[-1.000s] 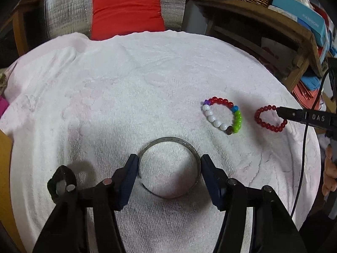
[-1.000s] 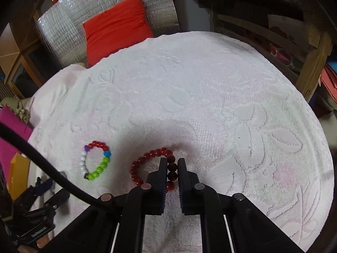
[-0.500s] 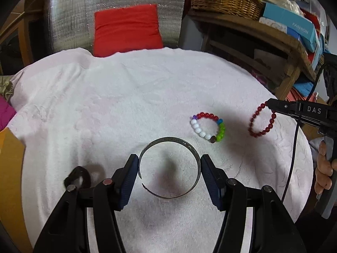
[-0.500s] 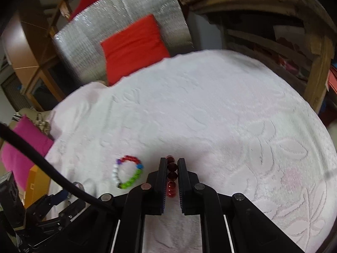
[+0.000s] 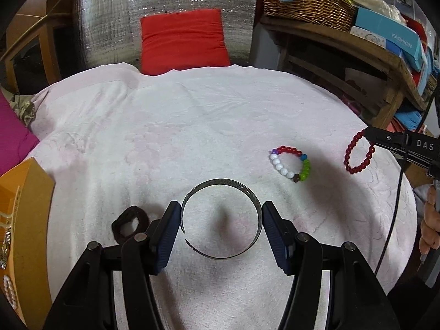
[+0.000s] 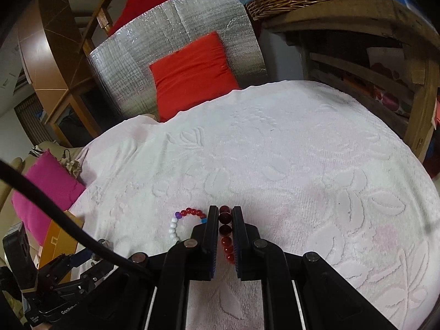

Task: Organize jewelry
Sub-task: 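Lift the silver bangle with the left tool while the right lifts the red bracelet, then carry the bangle and red bracelet into the orange box and open both tools, then move both open tools back over the black hair tie and multicolour bracelet, then grasp the multicolour bead bracelet with the right tool while the left grasps the black hair tie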

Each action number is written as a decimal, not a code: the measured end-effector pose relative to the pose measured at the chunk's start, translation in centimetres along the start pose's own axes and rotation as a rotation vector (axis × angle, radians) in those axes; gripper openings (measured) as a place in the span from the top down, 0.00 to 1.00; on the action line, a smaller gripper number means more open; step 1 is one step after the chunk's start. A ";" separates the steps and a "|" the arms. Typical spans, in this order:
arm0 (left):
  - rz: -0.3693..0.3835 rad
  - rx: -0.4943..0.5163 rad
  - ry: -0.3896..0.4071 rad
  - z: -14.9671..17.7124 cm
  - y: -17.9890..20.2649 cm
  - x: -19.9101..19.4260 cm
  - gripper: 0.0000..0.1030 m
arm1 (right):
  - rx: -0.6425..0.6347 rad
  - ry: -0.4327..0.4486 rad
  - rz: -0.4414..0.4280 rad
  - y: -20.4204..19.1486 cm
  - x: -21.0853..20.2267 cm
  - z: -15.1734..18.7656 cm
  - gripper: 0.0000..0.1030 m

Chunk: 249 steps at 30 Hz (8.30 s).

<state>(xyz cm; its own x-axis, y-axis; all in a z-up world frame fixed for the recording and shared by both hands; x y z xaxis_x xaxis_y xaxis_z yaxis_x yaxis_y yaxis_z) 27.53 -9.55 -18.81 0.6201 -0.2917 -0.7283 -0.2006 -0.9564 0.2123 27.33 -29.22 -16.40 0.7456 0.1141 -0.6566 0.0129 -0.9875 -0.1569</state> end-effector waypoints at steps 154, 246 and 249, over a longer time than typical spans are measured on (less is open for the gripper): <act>-0.515 -0.309 0.122 4.4 -24.5 -12.8 0.38 | -0.252 -0.174 -0.272 -24.1 1.5 4.2 0.68; -0.241 -0.151 -0.041 -0.5 -10.4 1.3 0.14 | 0.131 -0.244 -0.081 -3.3 8.1 2.0 0.55; -0.238 -0.155 -0.050 -0.3 -10.8 1.3 0.14 | 0.101 -0.270 -0.044 -3.2 9.3 2.1 0.58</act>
<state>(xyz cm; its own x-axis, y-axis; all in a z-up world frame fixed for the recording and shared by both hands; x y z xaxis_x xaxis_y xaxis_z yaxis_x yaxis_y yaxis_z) 30.70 0.37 -21.85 0.5967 -0.0618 -0.8001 0.0663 -0.9898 0.1259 32.82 -24.81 -23.55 0.5412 0.1944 -0.8181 -0.0355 -0.9668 -0.2532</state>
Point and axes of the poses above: each gripper's, at about its wrist camera, not at the fingertips, and x roughly the way its jaws point, y to its right, z to its underside, the point moved 9 cm from there along x, roughly the way its jaws point, and after that the axes turned 14 degrees about -x, right-handed, at the moved point
